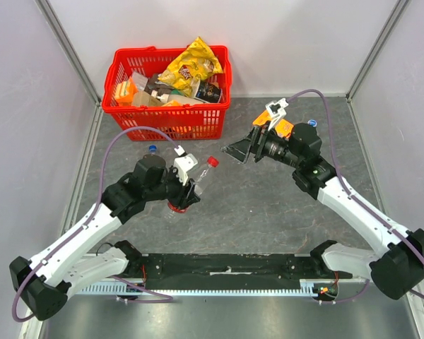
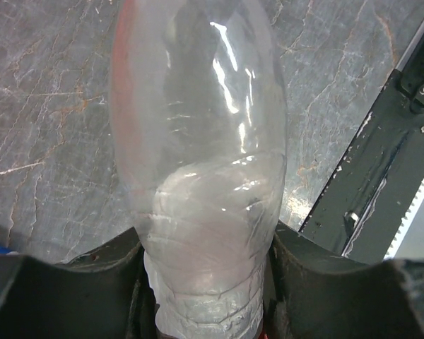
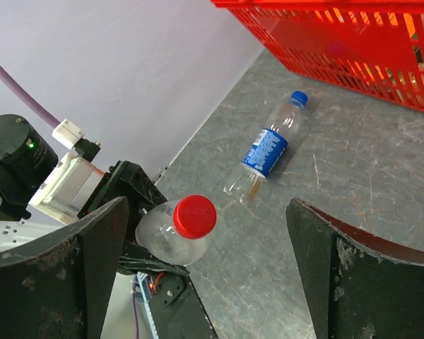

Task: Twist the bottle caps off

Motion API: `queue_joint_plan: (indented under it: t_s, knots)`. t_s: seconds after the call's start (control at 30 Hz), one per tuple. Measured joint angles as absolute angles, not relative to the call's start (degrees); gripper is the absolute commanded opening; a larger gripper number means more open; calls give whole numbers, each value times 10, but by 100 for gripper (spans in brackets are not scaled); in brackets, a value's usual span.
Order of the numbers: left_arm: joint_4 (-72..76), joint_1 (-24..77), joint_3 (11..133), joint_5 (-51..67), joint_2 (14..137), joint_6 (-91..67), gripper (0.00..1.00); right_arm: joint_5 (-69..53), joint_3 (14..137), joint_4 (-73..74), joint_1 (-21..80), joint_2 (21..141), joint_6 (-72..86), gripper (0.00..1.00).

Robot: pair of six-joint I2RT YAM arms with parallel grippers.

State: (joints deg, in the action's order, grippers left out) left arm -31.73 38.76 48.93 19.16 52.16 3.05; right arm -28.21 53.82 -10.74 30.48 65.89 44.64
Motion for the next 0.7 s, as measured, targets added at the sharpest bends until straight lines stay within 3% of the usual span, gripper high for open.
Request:
queue_joint_plan:
  t_s: [0.47, 0.7]
  knots:
    - [-331, 390, 474, 155, 522, 30, 43, -378, 576, -43, 302, 791, 445, 98]
    - [-329, 393, 474, 153, 536, 30, 43, -429, 576, -102, 304, 806, 488, 76]
